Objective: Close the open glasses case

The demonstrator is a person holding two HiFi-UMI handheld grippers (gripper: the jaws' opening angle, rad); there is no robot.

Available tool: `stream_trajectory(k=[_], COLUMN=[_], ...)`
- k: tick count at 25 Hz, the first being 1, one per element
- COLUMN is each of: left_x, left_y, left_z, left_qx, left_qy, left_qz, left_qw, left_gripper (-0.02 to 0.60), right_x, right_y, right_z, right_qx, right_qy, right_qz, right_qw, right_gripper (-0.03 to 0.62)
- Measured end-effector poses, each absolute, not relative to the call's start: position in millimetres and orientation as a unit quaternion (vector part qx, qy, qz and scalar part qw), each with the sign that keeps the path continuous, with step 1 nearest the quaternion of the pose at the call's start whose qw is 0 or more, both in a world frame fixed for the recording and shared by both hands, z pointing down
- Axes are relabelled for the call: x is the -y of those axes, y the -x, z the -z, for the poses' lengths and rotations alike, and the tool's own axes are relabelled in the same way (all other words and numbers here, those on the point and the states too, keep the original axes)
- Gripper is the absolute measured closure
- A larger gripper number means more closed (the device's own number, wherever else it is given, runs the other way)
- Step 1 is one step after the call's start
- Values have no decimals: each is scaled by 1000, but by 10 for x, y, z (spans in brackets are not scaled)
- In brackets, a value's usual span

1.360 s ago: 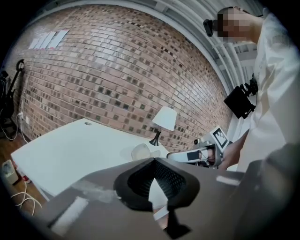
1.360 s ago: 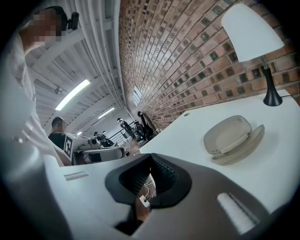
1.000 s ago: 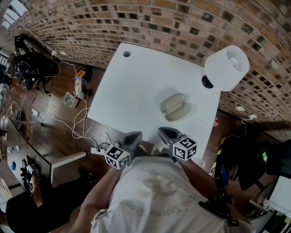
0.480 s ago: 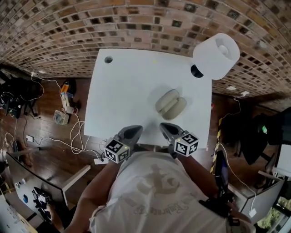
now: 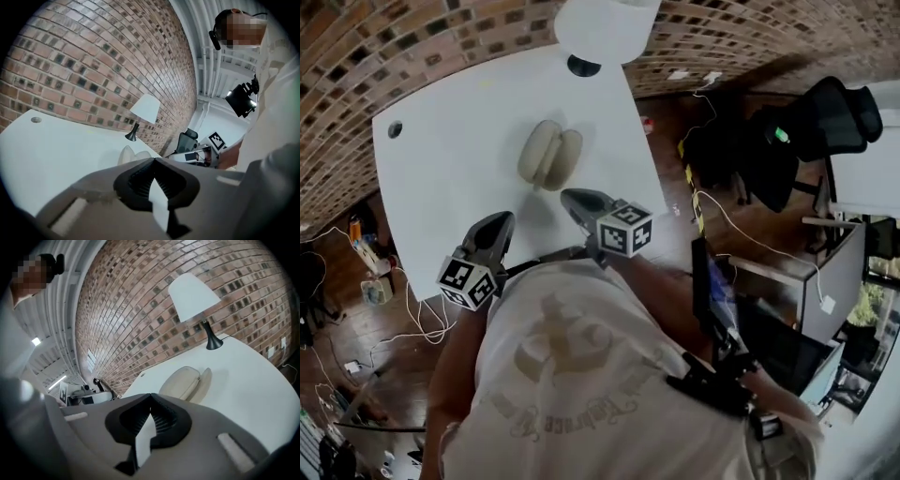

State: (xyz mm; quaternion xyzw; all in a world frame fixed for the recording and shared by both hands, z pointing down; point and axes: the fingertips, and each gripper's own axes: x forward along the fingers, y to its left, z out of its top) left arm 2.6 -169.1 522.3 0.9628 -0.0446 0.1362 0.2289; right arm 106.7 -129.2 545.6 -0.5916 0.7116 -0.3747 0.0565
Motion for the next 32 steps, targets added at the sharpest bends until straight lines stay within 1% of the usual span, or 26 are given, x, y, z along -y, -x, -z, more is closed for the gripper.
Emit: stream_trajectory(k=[9,14,24,27,30,32], left_x=[1552,1603,1717,1810,1893,1928], left_y=[-199,-329,11,124,201,232], left_z=[-5188,-5132,-5161,-5161,-5166,-5166], left_qx=[4,-7,53,81,104,116], left_qy=[-964,-967,-966,-963,-960,-959], left_qz=[-151,-143,-120,-111,-103,-99], left_qw=[218,208,225,230,237,240], left_gripper=[577,577,577,577,577,577], right_x=[1036,980,1057,1136,1267,1356], right_y=[-1471,-1715,-1747,-1771,-1865,-1915], right_z=[-5497,-5525,-5906,-5963,-5996,-6058], right_qx=[-660,-630,-602,-595,-580,-568], right_qy=[647,668,667,664,663,662], right_qz=[374,386,434,445,458,471], right_qw=[76,92,69,79,121,132], right_gripper=[586,585,579,537,443,410])
